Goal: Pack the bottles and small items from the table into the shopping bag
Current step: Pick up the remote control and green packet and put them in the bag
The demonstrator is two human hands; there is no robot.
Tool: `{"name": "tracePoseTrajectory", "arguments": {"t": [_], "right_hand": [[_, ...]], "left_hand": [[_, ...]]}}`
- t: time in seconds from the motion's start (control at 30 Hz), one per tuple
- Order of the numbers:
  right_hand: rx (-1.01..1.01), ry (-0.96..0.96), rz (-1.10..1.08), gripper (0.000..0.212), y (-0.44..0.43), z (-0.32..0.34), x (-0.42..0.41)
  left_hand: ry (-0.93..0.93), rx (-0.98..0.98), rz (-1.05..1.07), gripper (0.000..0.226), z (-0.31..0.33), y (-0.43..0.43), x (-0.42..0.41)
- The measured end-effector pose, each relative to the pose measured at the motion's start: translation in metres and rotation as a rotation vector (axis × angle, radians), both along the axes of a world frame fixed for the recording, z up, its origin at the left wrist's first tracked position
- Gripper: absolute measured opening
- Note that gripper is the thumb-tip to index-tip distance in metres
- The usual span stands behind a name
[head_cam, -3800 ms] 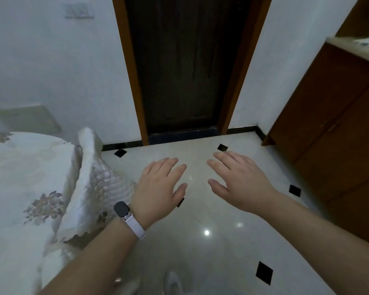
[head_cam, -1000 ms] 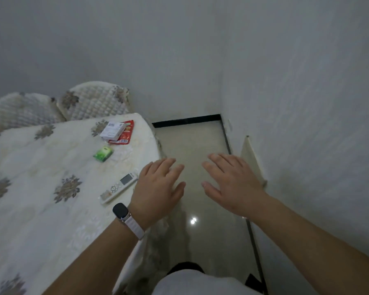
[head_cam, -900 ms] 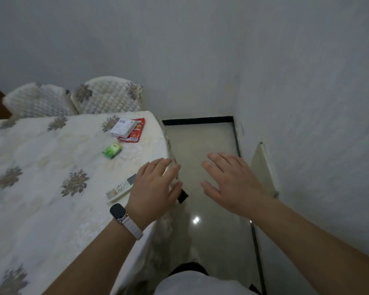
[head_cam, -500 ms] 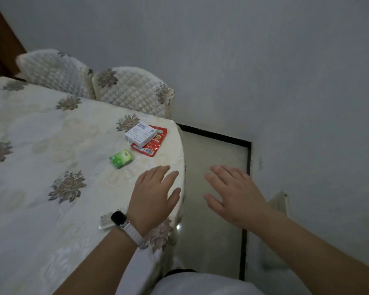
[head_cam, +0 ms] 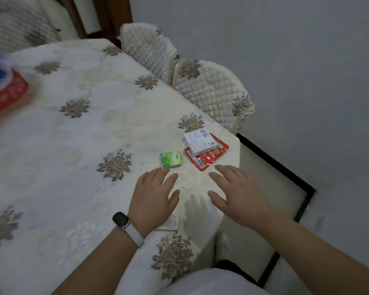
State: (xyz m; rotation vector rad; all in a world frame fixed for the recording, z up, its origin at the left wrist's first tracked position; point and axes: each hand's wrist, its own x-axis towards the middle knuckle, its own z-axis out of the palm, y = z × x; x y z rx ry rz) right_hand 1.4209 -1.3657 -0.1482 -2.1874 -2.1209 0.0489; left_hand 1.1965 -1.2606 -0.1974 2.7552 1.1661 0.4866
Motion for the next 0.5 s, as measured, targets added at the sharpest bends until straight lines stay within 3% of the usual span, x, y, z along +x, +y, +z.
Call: {"name": "tracePoseTrajectory", "arguments": {"t": [0.3, 0.5], "right_hand": [[-0.044, 0.094, 0.468, 0.05, 0.122, -0.042, 0.025], [-0.1, 0.173, 0.722, 0.048, 0.187, -0.068, 0.032]], "left_hand": [[0.154, 0.007, 0.462, 0.042, -0.003, -0.012, 0.009], [0.231, -0.168, 0.852, 0.039, -0.016, -0.028, 0.02]]}}
